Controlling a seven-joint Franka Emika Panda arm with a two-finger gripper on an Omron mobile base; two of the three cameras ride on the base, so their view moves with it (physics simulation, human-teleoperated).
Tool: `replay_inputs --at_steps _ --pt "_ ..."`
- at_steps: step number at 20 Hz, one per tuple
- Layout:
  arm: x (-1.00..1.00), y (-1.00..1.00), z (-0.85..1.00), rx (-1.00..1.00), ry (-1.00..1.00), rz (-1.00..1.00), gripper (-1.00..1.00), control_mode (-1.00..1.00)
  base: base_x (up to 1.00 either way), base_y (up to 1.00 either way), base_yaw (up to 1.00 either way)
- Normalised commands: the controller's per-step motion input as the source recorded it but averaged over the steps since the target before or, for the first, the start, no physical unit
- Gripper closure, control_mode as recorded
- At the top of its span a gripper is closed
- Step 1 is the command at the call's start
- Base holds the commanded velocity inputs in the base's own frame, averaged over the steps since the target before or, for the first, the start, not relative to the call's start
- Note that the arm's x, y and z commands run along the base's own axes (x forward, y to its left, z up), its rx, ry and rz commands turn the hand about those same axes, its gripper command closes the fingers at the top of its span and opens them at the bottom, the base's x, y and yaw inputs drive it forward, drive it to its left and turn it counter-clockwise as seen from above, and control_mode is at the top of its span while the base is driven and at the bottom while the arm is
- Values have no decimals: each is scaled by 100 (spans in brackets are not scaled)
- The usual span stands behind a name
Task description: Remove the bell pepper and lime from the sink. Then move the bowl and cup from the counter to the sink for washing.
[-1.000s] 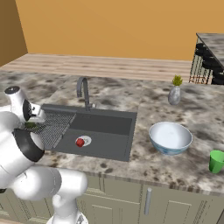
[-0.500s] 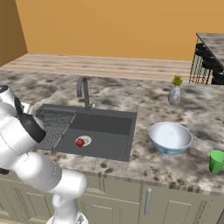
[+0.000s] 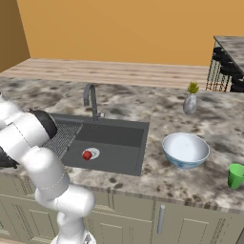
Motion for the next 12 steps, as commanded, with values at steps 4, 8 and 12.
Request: replay_inputs --at_steps 4,8,12 --pt "18 45 0 0 0 0 100 -100 0 0 0" --pt "25 39 -4 0 0 0 100 -100 0 0 0" --pt "24 42 -9 1 0 0 100 -100 0 0 0"
